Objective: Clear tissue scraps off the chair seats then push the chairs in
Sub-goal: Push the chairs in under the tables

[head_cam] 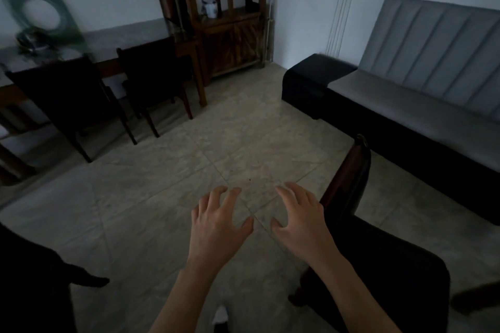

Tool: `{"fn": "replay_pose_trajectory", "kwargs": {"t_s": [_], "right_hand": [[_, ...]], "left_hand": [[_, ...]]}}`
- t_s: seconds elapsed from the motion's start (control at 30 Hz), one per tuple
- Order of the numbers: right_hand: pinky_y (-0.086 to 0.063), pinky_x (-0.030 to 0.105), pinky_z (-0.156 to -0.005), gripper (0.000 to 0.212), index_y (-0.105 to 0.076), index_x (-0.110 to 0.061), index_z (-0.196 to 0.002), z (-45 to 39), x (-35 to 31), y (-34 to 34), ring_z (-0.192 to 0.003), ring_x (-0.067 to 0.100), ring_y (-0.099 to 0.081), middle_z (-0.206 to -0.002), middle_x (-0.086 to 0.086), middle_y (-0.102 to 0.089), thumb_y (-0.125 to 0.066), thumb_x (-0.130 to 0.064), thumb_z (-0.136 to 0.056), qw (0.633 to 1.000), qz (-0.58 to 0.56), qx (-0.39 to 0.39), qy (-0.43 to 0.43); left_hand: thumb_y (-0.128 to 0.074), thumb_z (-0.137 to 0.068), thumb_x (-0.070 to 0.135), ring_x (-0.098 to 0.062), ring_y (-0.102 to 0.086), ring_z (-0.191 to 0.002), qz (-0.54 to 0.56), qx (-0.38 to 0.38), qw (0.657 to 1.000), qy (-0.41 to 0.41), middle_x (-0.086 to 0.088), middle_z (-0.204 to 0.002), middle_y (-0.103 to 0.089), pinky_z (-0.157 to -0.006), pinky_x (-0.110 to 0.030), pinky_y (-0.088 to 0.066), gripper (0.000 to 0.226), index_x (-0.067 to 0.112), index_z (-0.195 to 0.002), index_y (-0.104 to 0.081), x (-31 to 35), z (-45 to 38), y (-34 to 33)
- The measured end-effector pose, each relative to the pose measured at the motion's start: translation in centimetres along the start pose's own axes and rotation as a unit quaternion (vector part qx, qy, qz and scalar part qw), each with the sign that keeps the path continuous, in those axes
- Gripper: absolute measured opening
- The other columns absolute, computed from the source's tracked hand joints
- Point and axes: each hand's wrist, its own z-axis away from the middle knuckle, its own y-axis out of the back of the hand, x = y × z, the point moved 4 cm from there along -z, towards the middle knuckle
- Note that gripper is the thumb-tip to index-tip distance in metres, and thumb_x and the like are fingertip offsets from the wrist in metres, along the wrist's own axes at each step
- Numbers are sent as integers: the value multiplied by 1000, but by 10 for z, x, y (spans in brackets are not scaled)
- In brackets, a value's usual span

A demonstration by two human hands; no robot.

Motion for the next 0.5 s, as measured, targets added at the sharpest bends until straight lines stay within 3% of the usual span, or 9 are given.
{"fn": "replay_pose_trajectory", "kwargs": {"t_s": [0.3, 0.5], "right_hand": [[-7, 48, -119, 80, -8, -32, -155, -169, -6, -30, -152, 28, 0, -165, -1, -1, -51, -49, -89, 998, -5, 4, -65], [-6, 46, -119, 81, -4, -33, -154, -246, 4, -31, -152, 29, 2, -166, -1, 2, -49, -48, -89, 992, -13, 42, -121]], "left_hand": [[-65, -79, 51, -27, -35, -140, 18, -37, 997, -59, -3, -151, -41, -110, -47, -35, 74, 30, -146, -40, -62, -182, -33], [-49, -82, 62, -26, -17, -149, 39, -90, 989, -114, -1, -163, -21, -120, -45, -19, 83, 38, -154, -15, -72, -286, -62]]}}
